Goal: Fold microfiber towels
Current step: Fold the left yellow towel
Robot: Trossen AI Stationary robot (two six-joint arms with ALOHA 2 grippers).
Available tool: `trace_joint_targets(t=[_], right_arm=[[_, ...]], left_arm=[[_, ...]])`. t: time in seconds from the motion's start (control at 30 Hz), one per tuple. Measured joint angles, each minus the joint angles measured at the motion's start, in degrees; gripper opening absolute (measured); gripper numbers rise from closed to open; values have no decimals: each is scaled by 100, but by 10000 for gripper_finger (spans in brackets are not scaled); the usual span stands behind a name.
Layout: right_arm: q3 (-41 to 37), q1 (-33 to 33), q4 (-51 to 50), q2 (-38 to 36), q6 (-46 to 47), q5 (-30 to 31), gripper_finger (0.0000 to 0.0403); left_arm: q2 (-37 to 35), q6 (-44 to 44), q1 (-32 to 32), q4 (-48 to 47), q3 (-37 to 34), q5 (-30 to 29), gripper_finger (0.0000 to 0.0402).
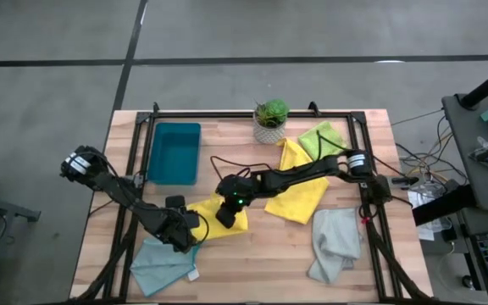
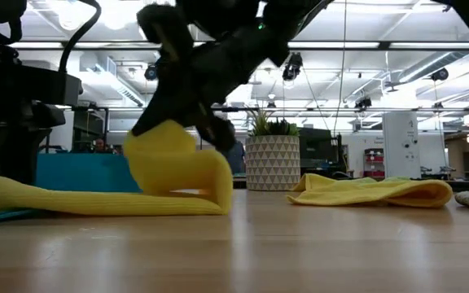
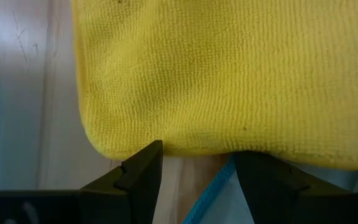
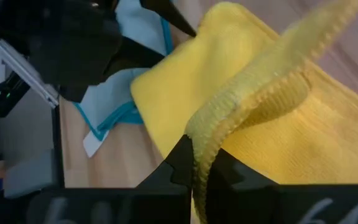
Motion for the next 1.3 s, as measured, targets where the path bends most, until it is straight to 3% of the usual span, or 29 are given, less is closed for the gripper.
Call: trace_joint_targets(t=[0.37,0.73,0.9,1.3], right_arm=[[812,30,74,638,-434,2,14],[1005,43,99,842,-508,-1,101],[1005,80,317,830,-517,2,140],[1005,364,826,808,-1075,-64,158]], left_arm=[[-1,0,0,21,0,-15,185],[-12,2,0,55,5,-16,185],[-99,4,0,-363,186,-1,185],[-863,52,0,-951,592,148,185]])
